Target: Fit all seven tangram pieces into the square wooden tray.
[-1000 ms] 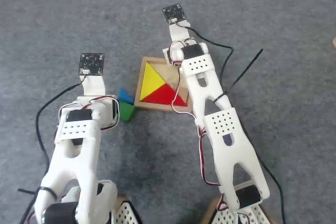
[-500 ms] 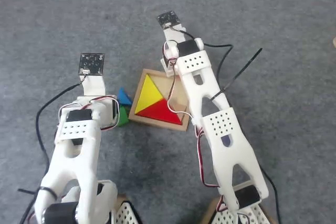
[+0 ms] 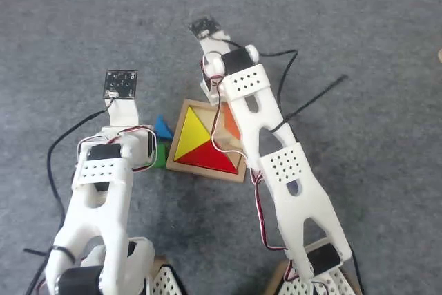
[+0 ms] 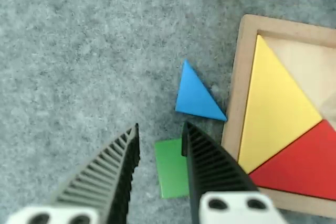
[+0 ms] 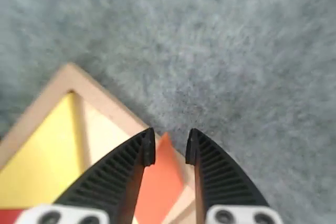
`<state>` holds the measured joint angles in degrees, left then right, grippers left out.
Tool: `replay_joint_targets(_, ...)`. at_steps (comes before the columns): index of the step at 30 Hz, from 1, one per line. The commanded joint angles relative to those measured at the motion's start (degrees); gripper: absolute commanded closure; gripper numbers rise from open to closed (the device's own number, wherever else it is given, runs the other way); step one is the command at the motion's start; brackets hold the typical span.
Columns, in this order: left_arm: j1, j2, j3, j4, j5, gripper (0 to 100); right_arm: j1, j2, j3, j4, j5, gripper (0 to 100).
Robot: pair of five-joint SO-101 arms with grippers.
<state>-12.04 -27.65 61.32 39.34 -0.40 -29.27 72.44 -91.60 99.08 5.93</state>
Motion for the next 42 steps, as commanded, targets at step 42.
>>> replay_joint_targets(42, 0.53, -0.18, -0.75, -1.23, -0.53, 87, -2.24, -45.32, 74.29, -27.12, -3.16, 92.8)
